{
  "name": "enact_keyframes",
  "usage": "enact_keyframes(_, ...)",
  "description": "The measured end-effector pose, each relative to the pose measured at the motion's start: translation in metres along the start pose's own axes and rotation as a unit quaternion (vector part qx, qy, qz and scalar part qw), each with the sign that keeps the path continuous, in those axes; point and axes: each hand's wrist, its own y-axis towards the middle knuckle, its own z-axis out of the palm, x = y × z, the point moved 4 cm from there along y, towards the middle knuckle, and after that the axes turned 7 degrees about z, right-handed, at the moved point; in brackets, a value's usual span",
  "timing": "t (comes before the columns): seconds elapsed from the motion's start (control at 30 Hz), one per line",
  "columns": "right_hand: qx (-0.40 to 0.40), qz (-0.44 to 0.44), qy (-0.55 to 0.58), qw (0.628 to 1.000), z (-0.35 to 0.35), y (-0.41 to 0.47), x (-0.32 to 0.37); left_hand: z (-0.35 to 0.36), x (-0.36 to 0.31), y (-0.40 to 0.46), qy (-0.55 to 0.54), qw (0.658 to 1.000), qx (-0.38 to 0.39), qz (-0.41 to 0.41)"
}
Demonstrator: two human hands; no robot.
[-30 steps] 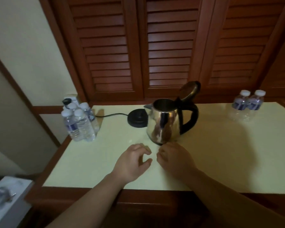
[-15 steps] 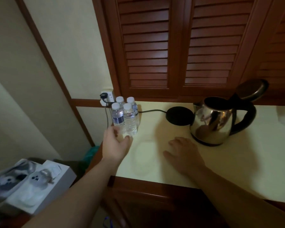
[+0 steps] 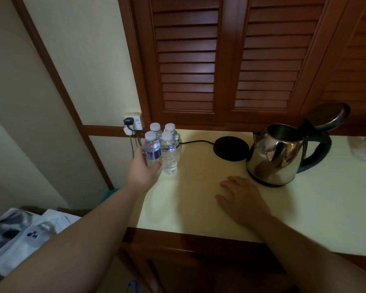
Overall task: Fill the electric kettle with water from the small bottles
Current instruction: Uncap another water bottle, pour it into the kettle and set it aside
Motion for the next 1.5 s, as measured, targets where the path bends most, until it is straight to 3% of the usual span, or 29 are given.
enact_keyframes(0.2, 0.0, 0.003, 0.003, 1.0, -0.002, 0.0, 0.0, -0.006, -0.003, -0.039, -0.006, 1.0, -0.008, 0.004)
enact_keyframes(0.37, -0.007, 0.018, 0.055, 0.998, -0.011, 0.005, 0.008, 0.011, -0.011, -0.073, -0.016, 0.998, 0.043, 0.048)
enact_keyframes(0.5, -0.061, -0.056, 0.184, 0.979, -0.057, 0.011, 0.047, 0.039, -0.026, -0.085, -0.024, 0.992, 0.108, 0.064)
enact_keyframes(0.6, -0.054, -0.117, 0.223, 0.966, -0.099, 0.016, 0.078, 0.059, -0.031, -0.088, -0.031, 0.989, 0.128, 0.069)
enact_keyframes(0.77, 0.005, -0.116, 0.075, 0.99, -0.125, 0.024, 0.097, 0.072, -0.035, -0.09, -0.039, 0.986, 0.146, 0.073)
enact_keyframes(0.93, 0.073, -0.155, -0.023, 0.985, -0.137, 0.032, 0.113, 0.071, -0.036, -0.088, -0.037, 0.985, 0.154, 0.071)
enact_keyframes(1.1, 0.155, -0.208, -0.051, 0.964, -0.148, 0.034, 0.123, 0.069, -0.035, -0.09, -0.048, 0.983, 0.16, 0.07)
enact_keyframes(1.27, 0.117, -0.16, -0.088, 0.976, -0.139, 0.038, 0.126, 0.068, -0.034, -0.092, -0.043, 0.983, 0.167, 0.061)
enact_keyframes(1.5, 0.164, -0.193, -0.095, 0.963, -0.147, 0.036, 0.13, 0.07, -0.031, -0.089, -0.044, 0.982, 0.168, 0.068)
